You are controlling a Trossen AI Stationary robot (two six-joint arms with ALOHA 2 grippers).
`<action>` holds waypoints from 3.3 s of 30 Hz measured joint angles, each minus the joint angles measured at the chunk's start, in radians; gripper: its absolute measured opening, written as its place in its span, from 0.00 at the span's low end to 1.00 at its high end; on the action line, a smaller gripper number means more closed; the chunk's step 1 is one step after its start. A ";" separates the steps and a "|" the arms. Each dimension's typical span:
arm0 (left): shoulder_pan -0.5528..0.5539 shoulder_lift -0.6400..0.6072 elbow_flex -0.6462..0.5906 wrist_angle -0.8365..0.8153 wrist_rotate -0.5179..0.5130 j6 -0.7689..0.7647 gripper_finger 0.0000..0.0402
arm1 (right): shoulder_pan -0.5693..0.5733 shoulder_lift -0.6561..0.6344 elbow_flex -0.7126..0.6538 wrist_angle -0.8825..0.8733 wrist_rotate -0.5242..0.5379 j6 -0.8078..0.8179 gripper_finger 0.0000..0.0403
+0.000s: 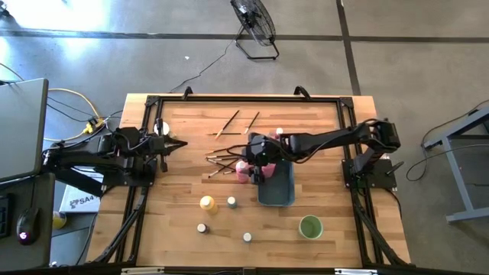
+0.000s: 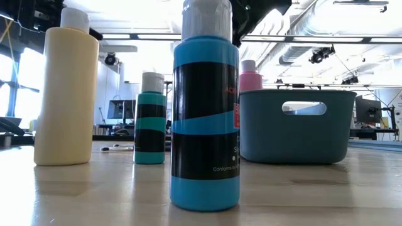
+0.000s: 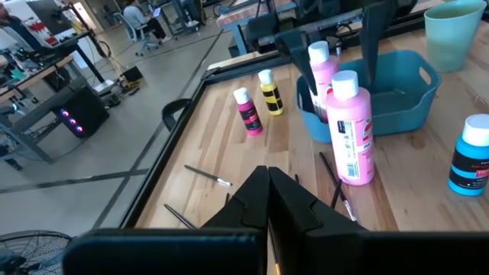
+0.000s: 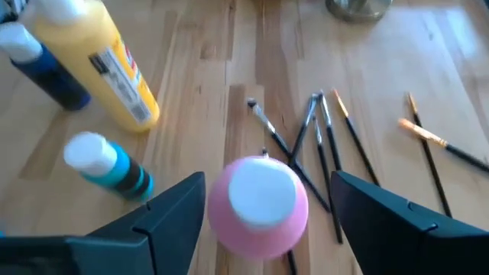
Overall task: Pick & Place Paint Supplies
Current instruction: Put the large pink paint bottle into the blue bin
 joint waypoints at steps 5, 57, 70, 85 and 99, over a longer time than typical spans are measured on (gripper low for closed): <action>0.000 0.000 0.000 -0.003 0.000 0.000 0.00 | 0.000 0.004 0.002 0.015 -0.042 -0.002 0.68; 0.000 0.000 -0.002 -0.004 0.001 0.000 0.00 | -0.001 0.004 0.002 -0.001 -0.043 -0.003 0.33; 0.000 0.000 -0.002 -0.005 0.001 0.000 0.00 | -0.001 0.004 0.002 -0.002 -0.021 -0.002 0.32; 0.000 0.000 -0.002 -0.005 0.001 0.000 0.00 | -0.001 0.004 0.002 -0.006 -0.028 -0.002 0.35; 0.000 0.000 -0.002 -0.005 0.001 0.000 0.00 | -0.001 0.004 0.002 -0.009 0.007 0.002 0.37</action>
